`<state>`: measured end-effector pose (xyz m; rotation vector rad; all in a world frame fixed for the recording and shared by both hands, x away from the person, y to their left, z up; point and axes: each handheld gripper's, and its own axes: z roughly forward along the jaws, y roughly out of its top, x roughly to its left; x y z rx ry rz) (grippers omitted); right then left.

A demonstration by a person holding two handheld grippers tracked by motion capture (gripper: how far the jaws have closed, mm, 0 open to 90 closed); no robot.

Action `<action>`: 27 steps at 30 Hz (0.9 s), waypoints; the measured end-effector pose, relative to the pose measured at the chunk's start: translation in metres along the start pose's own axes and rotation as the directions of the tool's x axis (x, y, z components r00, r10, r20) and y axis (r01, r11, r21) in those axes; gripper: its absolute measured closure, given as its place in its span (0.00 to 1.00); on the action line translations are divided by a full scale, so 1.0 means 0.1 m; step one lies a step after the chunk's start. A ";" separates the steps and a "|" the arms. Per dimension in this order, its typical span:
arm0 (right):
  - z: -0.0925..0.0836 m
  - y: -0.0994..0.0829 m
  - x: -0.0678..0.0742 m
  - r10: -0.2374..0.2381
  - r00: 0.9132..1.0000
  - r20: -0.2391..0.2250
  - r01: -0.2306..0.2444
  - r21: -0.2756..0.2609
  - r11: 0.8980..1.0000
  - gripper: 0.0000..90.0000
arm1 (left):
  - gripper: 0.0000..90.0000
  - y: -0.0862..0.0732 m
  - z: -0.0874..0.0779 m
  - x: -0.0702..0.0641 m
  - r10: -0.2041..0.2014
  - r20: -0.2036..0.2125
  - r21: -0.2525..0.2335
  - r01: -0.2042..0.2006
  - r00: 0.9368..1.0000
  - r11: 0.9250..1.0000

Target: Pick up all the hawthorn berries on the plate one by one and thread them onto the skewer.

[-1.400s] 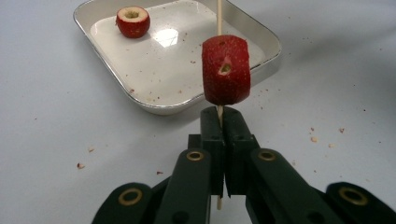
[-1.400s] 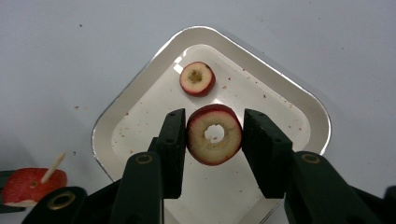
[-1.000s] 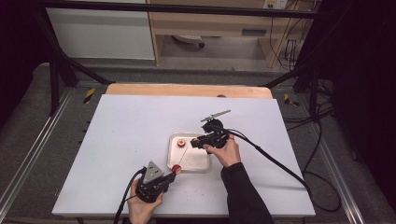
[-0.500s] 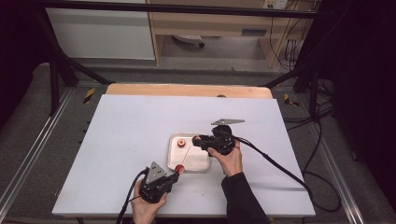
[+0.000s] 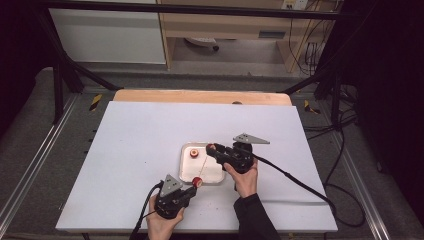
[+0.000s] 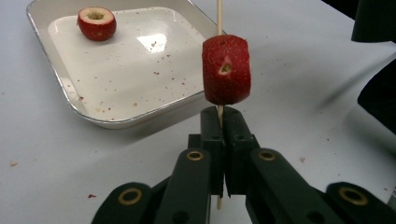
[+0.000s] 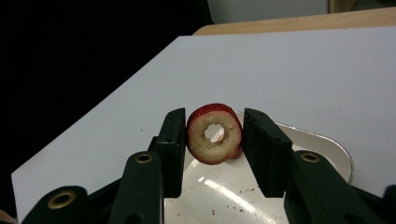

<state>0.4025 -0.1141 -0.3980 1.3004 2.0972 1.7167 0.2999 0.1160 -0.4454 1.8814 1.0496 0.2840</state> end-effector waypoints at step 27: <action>-0.03 -0.11 0.07 0.001 1.000 -0.025 -0.005 -0.172 0.985 0.68 | 0.98 0.02 0.06 -0.07 -0.093 0.020 -0.028 0.093 0.995 0.995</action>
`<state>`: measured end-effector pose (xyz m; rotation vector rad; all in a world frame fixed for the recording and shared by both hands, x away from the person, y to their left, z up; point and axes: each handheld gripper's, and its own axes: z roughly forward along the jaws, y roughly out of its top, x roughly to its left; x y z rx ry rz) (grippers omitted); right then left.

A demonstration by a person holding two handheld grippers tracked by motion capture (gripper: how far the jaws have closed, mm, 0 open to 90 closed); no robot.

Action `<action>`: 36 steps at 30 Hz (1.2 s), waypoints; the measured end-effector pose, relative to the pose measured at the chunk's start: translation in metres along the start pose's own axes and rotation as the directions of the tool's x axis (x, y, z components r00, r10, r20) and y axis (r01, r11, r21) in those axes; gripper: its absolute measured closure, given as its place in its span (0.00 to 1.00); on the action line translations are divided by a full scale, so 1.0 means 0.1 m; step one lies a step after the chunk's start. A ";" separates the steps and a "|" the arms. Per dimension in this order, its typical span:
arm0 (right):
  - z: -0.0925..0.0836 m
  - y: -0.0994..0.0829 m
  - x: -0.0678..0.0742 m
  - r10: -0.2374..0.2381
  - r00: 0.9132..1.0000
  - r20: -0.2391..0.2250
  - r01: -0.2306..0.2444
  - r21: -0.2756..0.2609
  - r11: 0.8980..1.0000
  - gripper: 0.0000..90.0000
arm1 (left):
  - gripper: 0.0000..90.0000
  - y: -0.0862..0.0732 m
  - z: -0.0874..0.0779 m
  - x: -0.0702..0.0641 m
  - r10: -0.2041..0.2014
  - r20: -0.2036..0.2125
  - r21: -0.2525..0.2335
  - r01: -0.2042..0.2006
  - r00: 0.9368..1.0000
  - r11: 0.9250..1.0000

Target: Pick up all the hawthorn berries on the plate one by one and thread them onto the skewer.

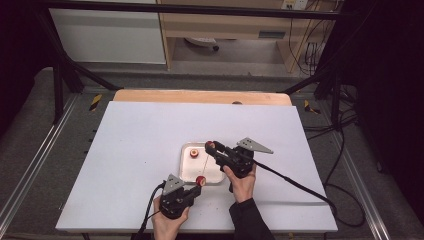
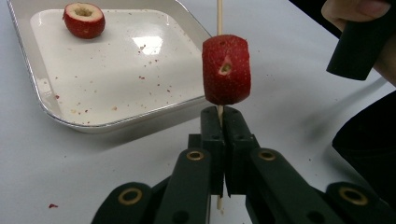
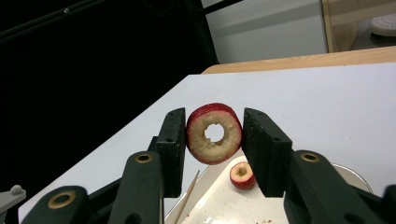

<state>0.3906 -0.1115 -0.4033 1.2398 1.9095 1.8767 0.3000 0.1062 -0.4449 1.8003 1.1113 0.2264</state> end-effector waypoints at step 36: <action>0.01 -0.10 0.04 0.002 1.000 -0.028 -0.001 0.028 1.000 0.68 | 0.98 0.01 -0.02 0.03 -0.069 0.016 -0.047 0.069 0.998 0.997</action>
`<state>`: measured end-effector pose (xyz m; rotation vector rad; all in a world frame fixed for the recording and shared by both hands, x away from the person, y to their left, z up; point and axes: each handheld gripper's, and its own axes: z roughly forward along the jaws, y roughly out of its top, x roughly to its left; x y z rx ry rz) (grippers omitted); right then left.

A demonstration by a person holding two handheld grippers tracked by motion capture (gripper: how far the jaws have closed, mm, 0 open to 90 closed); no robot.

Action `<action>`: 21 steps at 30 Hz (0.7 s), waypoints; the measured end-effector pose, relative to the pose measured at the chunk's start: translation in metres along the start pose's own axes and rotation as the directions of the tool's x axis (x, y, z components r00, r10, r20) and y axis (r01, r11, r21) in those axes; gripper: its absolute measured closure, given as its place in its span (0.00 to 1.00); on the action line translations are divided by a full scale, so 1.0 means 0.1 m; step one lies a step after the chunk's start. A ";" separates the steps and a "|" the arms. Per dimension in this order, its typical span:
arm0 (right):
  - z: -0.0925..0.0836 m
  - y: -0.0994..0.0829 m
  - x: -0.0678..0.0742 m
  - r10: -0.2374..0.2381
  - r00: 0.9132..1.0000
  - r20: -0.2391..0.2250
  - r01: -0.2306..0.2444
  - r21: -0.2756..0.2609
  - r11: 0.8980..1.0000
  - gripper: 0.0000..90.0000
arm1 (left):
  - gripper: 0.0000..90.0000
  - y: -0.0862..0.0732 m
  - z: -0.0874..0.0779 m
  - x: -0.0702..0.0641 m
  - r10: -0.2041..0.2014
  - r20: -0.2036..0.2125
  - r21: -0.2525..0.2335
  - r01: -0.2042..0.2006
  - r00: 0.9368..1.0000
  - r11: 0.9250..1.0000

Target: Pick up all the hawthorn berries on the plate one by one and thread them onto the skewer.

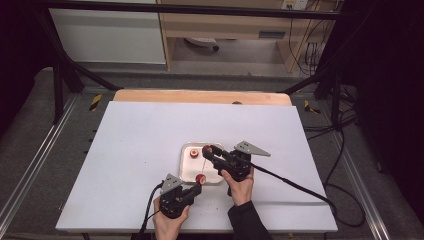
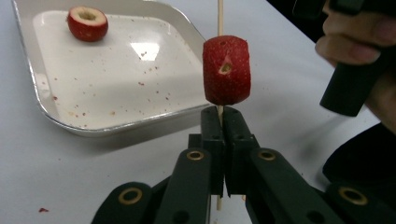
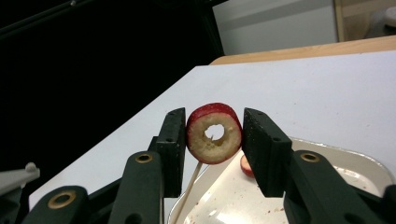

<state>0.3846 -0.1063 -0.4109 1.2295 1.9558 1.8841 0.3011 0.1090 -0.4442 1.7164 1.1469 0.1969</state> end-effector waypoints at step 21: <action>0.03 -0.20 0.07 0.039 0.998 -0.044 -0.034 0.100 0.994 0.68 | 0.98 0.09 0.03 0.03 0.031 -0.043 0.001 -0.031 0.999 1.000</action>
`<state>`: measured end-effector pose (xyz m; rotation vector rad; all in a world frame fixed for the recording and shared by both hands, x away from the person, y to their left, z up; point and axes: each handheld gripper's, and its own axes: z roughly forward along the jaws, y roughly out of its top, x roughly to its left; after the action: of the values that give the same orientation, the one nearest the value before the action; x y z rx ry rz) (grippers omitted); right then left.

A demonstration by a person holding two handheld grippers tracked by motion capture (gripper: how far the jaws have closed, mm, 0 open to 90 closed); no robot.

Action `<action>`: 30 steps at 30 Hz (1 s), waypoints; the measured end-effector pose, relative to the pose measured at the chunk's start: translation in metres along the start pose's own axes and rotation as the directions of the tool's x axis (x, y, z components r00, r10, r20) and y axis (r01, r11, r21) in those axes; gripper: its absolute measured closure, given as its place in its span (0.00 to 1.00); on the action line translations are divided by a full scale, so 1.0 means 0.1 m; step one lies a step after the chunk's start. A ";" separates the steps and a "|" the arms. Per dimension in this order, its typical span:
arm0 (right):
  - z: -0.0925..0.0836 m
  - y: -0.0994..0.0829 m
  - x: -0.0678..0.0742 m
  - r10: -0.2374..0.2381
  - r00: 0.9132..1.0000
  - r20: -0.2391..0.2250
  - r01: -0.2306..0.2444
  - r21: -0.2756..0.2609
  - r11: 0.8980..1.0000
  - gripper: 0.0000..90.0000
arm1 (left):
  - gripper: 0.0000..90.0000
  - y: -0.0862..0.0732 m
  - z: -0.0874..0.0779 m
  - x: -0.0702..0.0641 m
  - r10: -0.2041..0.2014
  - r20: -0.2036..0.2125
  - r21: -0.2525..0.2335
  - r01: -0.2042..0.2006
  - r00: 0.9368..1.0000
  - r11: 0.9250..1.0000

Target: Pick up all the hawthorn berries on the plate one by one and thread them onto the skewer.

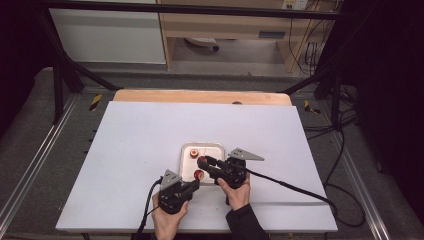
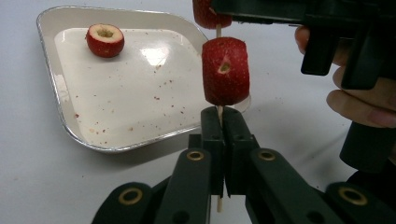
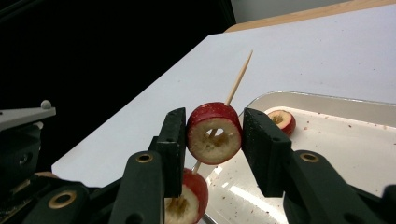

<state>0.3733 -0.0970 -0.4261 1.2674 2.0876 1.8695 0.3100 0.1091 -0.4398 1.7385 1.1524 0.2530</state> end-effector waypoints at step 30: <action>-0.11 0.15 -0.07 -0.103 0.993 0.060 0.095 0.121 0.988 0.26 | 0.98 -0.03 -0.15 0.17 0.116 -0.041 0.020 -0.115 0.992 0.993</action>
<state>0.3795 -0.1114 -0.4133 1.2065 2.2113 1.6641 0.3073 0.1321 -0.4406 1.8254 1.0880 0.3521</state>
